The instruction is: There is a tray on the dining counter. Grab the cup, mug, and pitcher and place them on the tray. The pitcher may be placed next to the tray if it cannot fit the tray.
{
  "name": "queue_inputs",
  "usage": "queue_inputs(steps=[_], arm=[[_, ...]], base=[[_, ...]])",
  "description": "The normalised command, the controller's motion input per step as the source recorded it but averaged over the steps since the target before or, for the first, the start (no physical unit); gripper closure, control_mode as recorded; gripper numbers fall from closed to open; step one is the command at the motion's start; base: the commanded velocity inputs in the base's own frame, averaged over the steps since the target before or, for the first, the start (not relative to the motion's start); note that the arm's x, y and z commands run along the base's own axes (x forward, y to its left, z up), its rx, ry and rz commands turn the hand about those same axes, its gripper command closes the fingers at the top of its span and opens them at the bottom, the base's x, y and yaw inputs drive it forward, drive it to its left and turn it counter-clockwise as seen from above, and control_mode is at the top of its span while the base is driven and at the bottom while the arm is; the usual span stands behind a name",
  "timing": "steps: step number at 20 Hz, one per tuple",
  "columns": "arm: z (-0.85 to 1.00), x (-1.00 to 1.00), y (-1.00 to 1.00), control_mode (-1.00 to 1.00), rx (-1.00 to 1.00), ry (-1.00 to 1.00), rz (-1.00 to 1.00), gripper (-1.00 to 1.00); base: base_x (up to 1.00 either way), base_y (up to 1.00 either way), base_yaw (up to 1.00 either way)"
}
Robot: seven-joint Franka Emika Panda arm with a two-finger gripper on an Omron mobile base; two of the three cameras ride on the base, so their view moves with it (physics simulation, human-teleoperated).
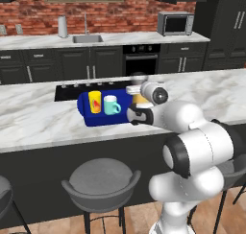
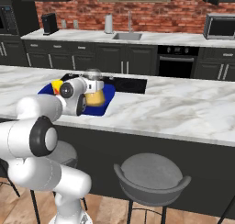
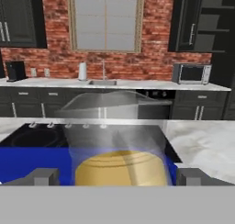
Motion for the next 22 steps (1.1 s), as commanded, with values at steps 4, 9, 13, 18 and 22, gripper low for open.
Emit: queue_inputs(steps=[4, 9, 13, 18, 22], arm=[[0.00, 0.00, -0.10, -1.00, 0.00, 0.00, 0.00, -1.00], [0.00, 0.00, -0.17, -1.00, 0.00, 0.00, 0.02, -1.00], [0.00, 0.00, -0.28, -1.00, 0.00, 0.00, 0.06, -1.00], [-0.02, 0.00, -0.19, -1.00, 0.00, 0.00, 0.00, -1.00], [-0.03, 0.00, -0.23, -1.00, 0.00, 0.00, 0.00, -1.00]], base=[[0.00, 0.00, 0.00], [0.00, 0.00, 0.00], [0.00, 0.00, 0.00], [0.00, 0.00, 0.00], [0.00, 0.00, 0.00]])
